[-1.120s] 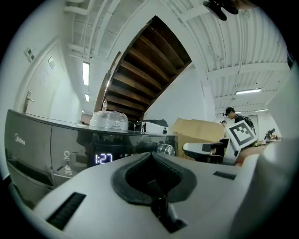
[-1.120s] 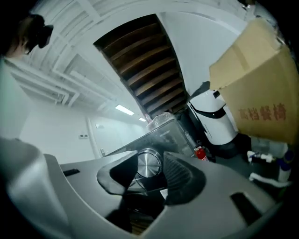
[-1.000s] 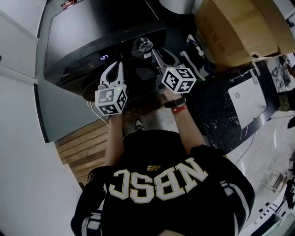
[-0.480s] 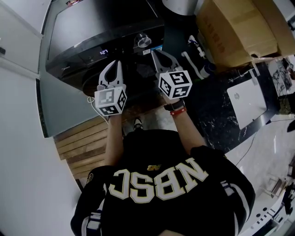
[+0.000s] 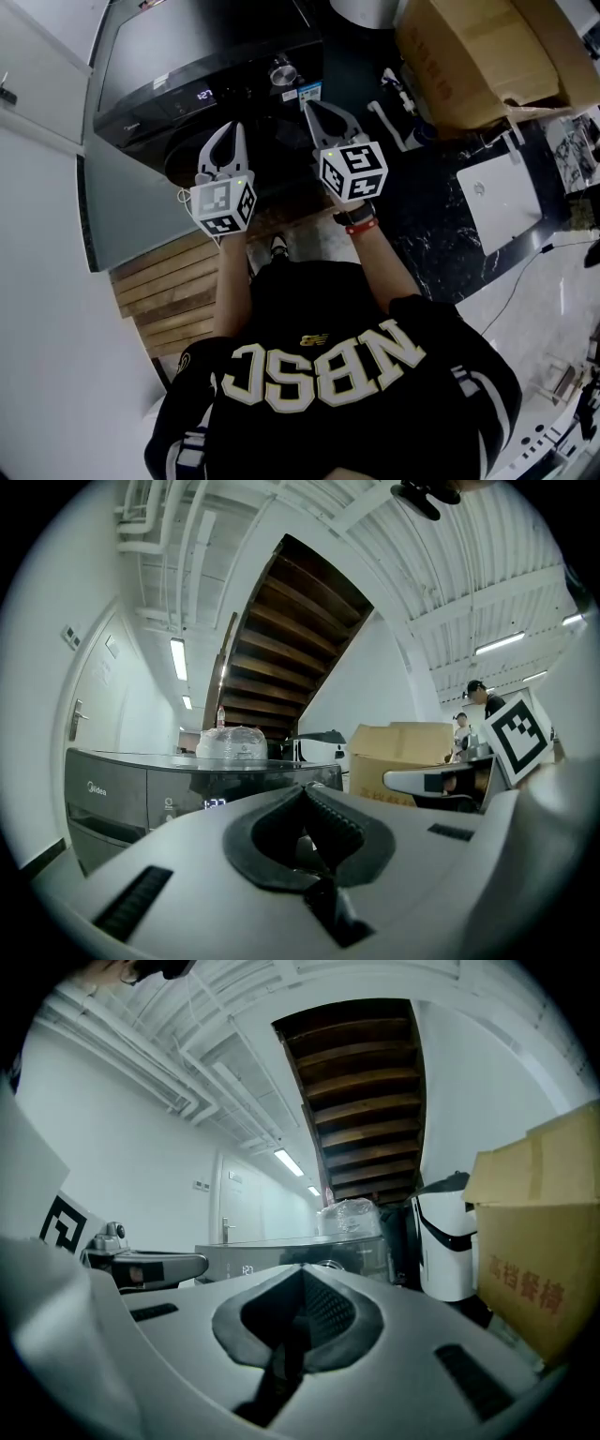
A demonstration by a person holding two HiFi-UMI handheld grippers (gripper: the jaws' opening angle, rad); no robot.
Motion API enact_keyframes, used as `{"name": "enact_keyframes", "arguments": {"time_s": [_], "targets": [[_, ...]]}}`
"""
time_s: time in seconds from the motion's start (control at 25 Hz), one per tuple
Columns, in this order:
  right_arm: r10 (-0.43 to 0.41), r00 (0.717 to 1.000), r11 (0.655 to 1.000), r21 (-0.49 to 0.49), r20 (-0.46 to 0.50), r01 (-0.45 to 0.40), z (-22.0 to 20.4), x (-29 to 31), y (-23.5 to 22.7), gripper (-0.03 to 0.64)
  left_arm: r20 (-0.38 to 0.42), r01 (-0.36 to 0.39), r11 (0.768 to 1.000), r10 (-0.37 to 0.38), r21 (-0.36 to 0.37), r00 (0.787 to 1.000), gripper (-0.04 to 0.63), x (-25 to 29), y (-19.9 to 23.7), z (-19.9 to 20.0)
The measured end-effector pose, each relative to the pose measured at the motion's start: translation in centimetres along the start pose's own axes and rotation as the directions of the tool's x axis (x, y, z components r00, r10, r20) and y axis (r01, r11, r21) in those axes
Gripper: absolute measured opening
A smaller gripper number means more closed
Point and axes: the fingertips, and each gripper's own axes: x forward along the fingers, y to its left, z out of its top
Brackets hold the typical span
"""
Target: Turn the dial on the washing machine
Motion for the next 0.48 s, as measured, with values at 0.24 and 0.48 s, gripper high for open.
{"name": "enact_keyframes", "arguments": {"time_s": [0.24, 0.48], "targets": [[0.025, 1.000, 1.000, -0.005, 0.017, -0.025, 0.2, -2.5, 0.3, 0.008, 0.009, -0.001, 1.000, 0.001, 0.001, 1.000, 0.014, -1.2, -2.2, 0.3], [0.056, 0.998, 0.998, 0.007, 0.018, -0.056, -0.5, -5.6, 1.4, 0.008, -0.006, -0.013, 1.000, 0.013, -0.008, 1.000, 0.014, -2.9, -4.0, -0.3]]}}
